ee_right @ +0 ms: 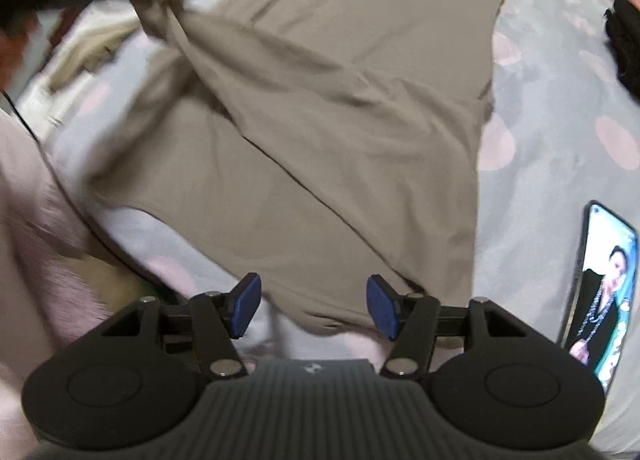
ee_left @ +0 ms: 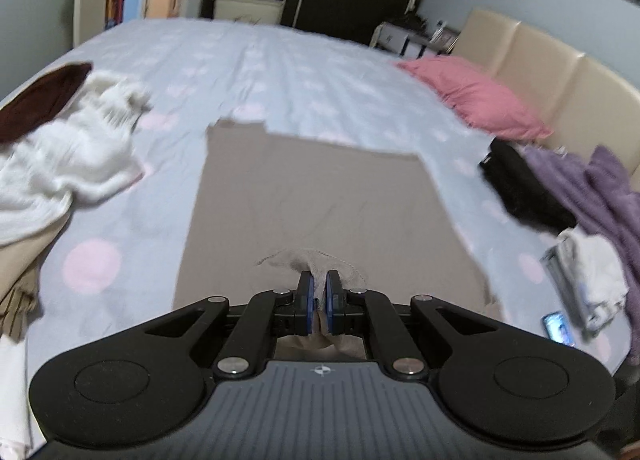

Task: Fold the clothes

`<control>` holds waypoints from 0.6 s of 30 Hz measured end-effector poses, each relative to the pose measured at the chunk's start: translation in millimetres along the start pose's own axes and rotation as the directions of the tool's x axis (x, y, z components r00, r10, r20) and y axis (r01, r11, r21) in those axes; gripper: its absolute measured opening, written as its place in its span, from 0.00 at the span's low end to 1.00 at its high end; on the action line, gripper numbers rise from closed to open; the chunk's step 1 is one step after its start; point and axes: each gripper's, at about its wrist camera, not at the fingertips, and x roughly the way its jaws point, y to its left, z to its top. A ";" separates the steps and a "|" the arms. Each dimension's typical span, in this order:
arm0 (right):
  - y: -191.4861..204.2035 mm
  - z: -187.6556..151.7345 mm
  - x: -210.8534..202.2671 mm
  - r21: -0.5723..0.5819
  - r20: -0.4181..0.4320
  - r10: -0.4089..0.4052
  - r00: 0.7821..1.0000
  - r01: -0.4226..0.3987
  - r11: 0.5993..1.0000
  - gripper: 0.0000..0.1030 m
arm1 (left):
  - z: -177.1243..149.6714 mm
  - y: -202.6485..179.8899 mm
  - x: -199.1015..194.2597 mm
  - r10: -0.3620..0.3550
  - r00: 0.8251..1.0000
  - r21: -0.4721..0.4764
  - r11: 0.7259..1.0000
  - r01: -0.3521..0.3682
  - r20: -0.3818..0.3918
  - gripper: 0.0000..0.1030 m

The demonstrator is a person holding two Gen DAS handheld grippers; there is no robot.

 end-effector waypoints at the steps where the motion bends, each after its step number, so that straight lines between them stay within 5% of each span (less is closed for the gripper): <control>1: -2.6 4.1 -6.8 0.007 0.008 0.021 1.000 -0.021 1.000 0.59 | -2.0 2.7 1.3 0.002 1.000 -0.004 1.000 -0.002 -0.008 0.04; 10: -69.2 65.3 -33.7 0.097 0.064 -0.056 0.996 0.050 0.994 0.41 | -7.2 12.3 2.5 -0.005 1.000 -0.019 1.000 0.005 -0.015 0.04; 18: -132.7 109.3 9.5 0.286 0.067 -0.075 0.995 0.053 0.957 0.34 | -11.6 26.2 9.2 -0.014 0.999 -0.047 0.999 0.012 -0.038 0.04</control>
